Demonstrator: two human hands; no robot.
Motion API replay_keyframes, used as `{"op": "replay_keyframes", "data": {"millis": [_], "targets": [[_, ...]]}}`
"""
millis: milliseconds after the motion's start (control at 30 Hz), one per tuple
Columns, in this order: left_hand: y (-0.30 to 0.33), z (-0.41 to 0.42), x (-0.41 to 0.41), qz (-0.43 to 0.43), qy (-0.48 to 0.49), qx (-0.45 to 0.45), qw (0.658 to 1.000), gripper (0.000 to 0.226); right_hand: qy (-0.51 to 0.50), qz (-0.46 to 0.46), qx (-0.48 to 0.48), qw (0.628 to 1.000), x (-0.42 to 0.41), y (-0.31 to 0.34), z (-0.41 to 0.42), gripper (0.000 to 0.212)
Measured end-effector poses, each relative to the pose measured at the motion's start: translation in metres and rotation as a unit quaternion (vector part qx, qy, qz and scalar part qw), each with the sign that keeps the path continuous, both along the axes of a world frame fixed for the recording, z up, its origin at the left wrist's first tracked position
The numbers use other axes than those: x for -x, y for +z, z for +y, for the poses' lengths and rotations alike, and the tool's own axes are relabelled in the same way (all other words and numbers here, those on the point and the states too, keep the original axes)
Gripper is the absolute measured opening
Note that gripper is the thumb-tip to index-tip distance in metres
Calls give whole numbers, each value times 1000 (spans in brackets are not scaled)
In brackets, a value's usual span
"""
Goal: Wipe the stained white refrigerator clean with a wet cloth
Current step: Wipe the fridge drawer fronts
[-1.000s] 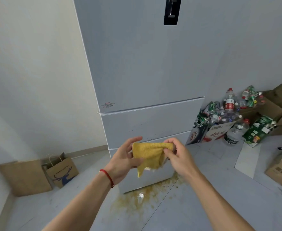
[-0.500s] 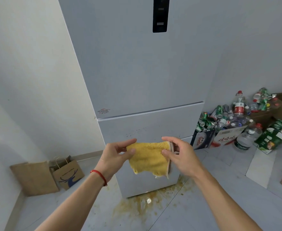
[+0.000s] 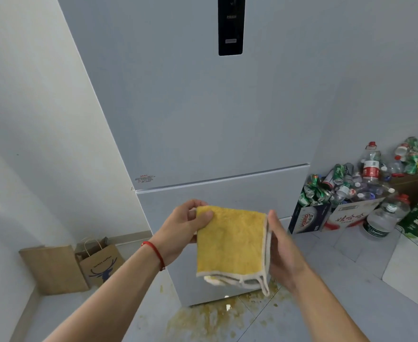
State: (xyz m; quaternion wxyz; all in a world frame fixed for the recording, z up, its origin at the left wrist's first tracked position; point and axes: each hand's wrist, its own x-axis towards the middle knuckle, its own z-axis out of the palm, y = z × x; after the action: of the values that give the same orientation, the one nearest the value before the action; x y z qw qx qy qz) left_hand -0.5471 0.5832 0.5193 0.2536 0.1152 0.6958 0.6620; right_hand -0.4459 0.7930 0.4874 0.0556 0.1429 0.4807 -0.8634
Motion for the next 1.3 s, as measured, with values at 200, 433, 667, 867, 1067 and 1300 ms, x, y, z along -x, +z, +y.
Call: {"op": "replay_keyframes", "data": {"millis": [200,433,667,867,1067,1300], "targets": [[-69,22,20,128,166,191,959,17,-60,-99,225,968,15,-74,-25,44],[-131,-29,74,378,424,183,802,20,-161,-20,27,986,61,-124,-7,25],[-145,-62,140,417,549,60,721,36,-449,432,-369,690,140,-125,-42,26],[-156,-62,164,382,503,-29,775,37,-320,511,-618,505,246,-151,-51,57],[-151,-81,173,402,490,-8,774,51,-331,499,-660,454,249,-157,-42,57],[-157,-92,154,451,487,-24,748,41,-301,554,-666,399,241,-136,-132,52]]}}
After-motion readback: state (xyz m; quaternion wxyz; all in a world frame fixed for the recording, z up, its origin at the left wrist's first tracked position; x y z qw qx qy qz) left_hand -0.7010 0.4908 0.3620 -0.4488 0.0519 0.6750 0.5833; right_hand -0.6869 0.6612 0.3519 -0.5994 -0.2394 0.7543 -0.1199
